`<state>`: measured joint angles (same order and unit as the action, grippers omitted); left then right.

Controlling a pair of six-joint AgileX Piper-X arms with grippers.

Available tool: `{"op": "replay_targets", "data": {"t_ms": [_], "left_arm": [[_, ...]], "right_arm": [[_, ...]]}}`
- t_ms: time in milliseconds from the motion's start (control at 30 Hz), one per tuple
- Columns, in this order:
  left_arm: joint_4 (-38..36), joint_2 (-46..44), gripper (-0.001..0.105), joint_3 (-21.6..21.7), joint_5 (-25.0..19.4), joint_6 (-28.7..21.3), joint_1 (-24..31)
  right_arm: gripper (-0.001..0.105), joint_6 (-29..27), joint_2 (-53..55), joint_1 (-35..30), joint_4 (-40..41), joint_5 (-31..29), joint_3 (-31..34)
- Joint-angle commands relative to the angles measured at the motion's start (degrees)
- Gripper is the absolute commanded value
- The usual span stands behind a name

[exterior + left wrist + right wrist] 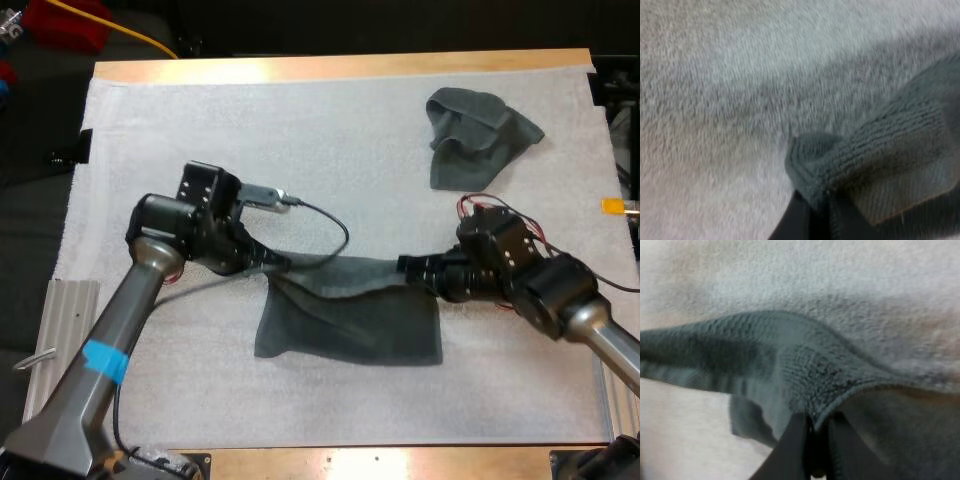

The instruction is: Pick towel from pile, fold and stack

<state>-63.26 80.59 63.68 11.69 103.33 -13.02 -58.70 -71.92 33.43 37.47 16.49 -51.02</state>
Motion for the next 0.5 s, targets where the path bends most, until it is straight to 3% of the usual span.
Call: {"op": "replay_targets", "data": {"t_ms": [0, 167, 467], "left_arm": [[1.2, 1.1, 0.0, 0.2, 2.0, 0.5, 1.0], [3.3, 6.1, 0.0, 0.2, 6.6, 0.9, 4.1], [9.5, 9.7, 0.0, 0.2, 7.5, 2.4, 6.7]], "right_arm": [[0.001, 1.0, -1.0, -1.4, -1.7, 2.2, 0.0], [0.001, 4.3, -6.2, -5.9, -7.3, 4.7, 0.0], [0.001, 8.5, -12.0, -9.3, -14.8, 5.8, 0.0]]}}
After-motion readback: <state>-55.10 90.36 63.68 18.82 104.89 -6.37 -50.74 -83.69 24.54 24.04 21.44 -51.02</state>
